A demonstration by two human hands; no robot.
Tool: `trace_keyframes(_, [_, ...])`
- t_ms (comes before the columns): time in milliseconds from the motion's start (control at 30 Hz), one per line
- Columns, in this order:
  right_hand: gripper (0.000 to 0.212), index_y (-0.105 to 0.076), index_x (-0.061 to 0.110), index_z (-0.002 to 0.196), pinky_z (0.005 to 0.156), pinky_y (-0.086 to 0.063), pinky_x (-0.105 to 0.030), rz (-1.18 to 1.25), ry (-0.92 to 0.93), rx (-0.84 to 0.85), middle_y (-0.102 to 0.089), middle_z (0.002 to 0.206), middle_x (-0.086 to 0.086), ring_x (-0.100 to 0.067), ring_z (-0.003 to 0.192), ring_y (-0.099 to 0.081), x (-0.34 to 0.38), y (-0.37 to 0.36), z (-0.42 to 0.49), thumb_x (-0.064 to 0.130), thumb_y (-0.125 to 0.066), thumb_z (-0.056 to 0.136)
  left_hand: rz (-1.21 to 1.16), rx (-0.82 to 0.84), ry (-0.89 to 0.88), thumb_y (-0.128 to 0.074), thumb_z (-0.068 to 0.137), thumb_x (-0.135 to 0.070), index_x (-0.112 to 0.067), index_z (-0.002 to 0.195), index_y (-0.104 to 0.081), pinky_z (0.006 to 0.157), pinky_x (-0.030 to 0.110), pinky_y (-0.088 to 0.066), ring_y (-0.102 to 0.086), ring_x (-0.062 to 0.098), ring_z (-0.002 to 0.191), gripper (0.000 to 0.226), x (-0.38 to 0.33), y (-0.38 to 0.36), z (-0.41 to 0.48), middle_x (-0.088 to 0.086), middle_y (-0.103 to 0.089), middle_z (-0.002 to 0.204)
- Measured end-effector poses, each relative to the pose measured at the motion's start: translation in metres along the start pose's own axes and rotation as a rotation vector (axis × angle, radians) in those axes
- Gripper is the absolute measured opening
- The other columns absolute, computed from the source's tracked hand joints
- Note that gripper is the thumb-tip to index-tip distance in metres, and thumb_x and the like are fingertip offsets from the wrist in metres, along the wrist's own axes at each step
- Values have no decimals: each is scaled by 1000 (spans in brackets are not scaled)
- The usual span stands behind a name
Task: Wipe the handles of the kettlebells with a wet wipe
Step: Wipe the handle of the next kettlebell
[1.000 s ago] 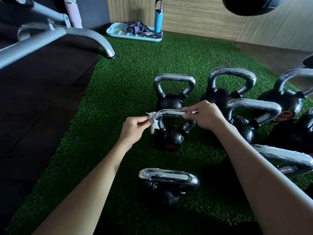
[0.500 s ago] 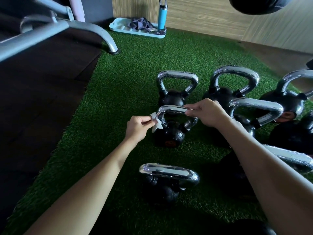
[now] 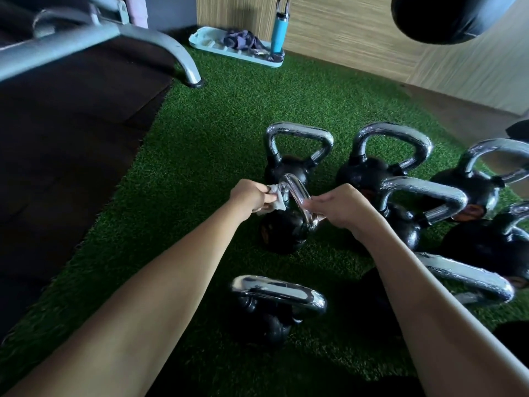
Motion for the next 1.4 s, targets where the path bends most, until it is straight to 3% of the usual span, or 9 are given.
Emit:
trace_keyframes(100, [31,-81,17,101,78,-50,-26,100,5,72,-77,90,5,-12,92,-69,-4,1,-1,39,-83,78,-148,-21,30,-78,85,3,1,118,-72,41,15,-46,-76,24,75,34,1,-1,-6,19,-75,96])
trace_keyframes(200, [30,-82,18,98,79,-47,-25,149,7,63,-78,88,4,-11,90,-70,-8,0,1,39,-84,77,-320,-41,-24,-81,83,0,7,114,-71,46,15,-48,-70,14,53,33,-2,-1,-13,19,-73,87])
trace_keyframes(400, [31,-81,18,98,79,-42,-27,163,-6,42,-78,89,2,-13,94,-69,-6,-2,-1,41,-83,77,-288,-114,7,-85,82,-19,-12,104,-80,93,38,-58,-75,25,89,24,6,-2,-11,13,-78,92])
trace_keyframes(500, [31,-81,19,98,66,-40,-20,166,-13,44,-77,87,2,-12,92,-68,-6,-1,-2,41,-83,78,-365,-79,2,-87,80,-20,-10,100,-80,91,34,-57,-70,21,74,23,-3,-3,-15,13,-77,86])
trace_keyframes(633, [30,-82,20,95,86,-43,-29,186,-3,57,-78,87,0,-12,91,-68,-7,-1,-4,43,-83,77,-483,-27,-62,-85,80,-12,-3,106,-76,80,26,-61,-74,20,80,29,-17,-7,-31,15,-77,94])
trace_keyframes(800, [28,-82,25,94,93,-39,-31,182,4,59,-78,85,1,-12,92,-68,-7,-2,-6,47,-81,76,-409,-17,-117,-89,76,-18,-7,107,-78,99,38,-56,-75,23,97,35,-21,-6,-37,13,-78,101])
trace_keyframes(967, [24,-80,26,94,58,-32,-25,85,-34,110,-78,85,2,-6,58,-49,-3,8,-7,47,-77,81,-320,24,-128,-93,69,-19,-16,94,-80,103,35,-53,-73,21,102,29,-28,-9,-50,9,-78,100])
trace_keyframes(1133, [35,-81,23,93,54,-28,-26,-30,-95,164,-79,87,7,-14,61,-38,-8,12,-1,56,-72,84,-89,180,-270,-93,68,-23,-20,92,-81,88,16,-49,-72,5,93,26,-32,-21,-77,-5,-79,91])
trace_keyframes(1400, [25,-79,22,84,52,-28,-26,19,-101,133,-74,74,8,-12,55,-33,-7,8,2,46,-75,85,194,158,-430,-95,64,-28,-17,88,-82,82,27,-58,-75,10,83,30,-27,-26,-79,-6,-79,82])
Point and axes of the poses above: each hand's wrist, its own z-axis towards the middle knuckle, its own y-axis out of the back of the hand, x = y × z, the point moved 7 cm from there along z, towards the middle knuckle
